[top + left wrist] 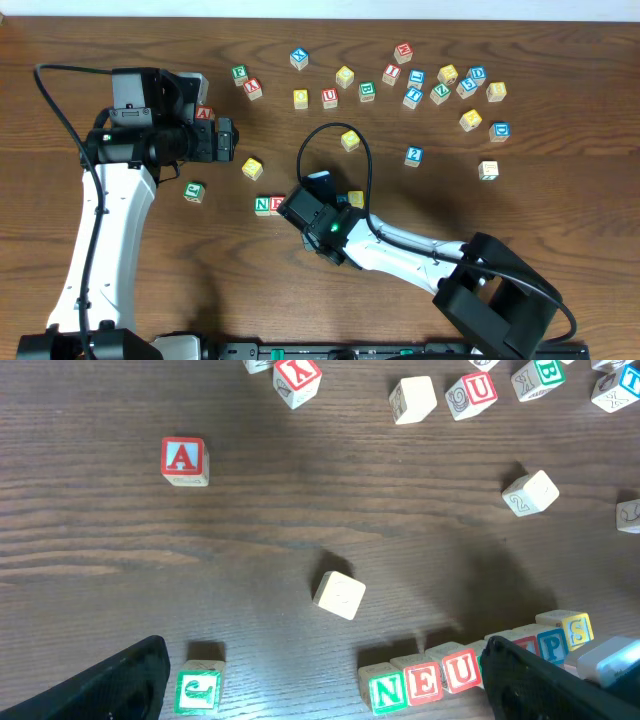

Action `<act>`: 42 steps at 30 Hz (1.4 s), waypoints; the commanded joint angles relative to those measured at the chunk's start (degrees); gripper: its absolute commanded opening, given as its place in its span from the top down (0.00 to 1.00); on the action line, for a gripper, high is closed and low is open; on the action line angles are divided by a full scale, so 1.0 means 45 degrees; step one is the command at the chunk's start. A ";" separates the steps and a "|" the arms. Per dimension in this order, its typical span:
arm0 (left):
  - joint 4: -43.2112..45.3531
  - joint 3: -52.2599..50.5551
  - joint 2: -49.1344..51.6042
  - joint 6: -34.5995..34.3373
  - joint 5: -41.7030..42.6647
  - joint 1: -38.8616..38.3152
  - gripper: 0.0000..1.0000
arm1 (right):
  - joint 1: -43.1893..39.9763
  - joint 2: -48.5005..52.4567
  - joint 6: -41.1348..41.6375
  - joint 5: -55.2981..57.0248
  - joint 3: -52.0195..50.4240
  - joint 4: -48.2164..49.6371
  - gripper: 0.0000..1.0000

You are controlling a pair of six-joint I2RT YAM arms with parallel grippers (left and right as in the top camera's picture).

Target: Spell out NEURIPS

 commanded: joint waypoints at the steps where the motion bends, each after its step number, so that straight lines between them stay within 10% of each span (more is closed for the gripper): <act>1: 0.0005 0.0282 0.0015 0.0262 0.0189 0.0029 0.02 | -0.0087 0.0112 0.0223 0.0316 -0.0029 0.0034 0.99; 42: 0.0000 0.0282 0.0015 0.0262 0.0189 0.0029 0.02 | -0.0087 0.0112 0.0223 0.0636 -0.0029 0.0087 0.99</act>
